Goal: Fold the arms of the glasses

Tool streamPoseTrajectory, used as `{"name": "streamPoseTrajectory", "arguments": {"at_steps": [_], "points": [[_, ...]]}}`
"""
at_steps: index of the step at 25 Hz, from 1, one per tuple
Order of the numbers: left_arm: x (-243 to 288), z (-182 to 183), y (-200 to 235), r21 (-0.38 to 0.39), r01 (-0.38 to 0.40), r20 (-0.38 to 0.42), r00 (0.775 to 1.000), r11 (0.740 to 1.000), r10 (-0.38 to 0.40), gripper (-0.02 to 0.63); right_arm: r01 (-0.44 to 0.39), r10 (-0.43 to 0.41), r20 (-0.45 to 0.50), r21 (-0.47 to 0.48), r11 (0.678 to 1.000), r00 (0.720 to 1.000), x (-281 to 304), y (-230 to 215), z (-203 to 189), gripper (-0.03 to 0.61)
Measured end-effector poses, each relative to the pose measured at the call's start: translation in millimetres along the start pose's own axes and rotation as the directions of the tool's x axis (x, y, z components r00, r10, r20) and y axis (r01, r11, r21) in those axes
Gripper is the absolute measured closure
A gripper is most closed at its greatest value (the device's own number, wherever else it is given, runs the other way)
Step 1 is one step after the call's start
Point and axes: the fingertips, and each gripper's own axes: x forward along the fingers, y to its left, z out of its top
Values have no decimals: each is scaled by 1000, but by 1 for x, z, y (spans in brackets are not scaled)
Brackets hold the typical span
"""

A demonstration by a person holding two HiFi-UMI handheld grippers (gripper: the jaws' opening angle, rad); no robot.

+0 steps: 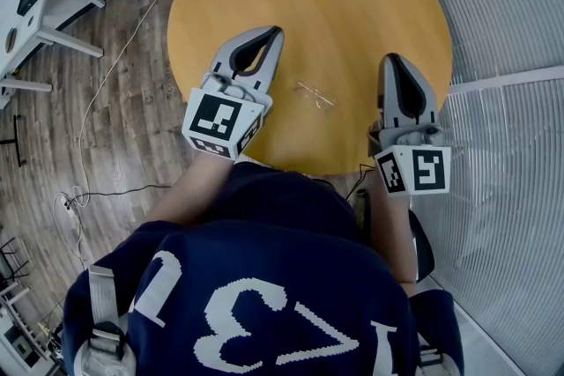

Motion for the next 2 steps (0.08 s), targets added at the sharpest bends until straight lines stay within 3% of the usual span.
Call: {"name": "streamPoseTrajectory", "arguments": {"at_steps": [2], "points": [[0,-1,-1,-4,-1,-2,1000,1000,1,598,-3,3,-2,-2,1000,1000,-1,0,0,546]]}}
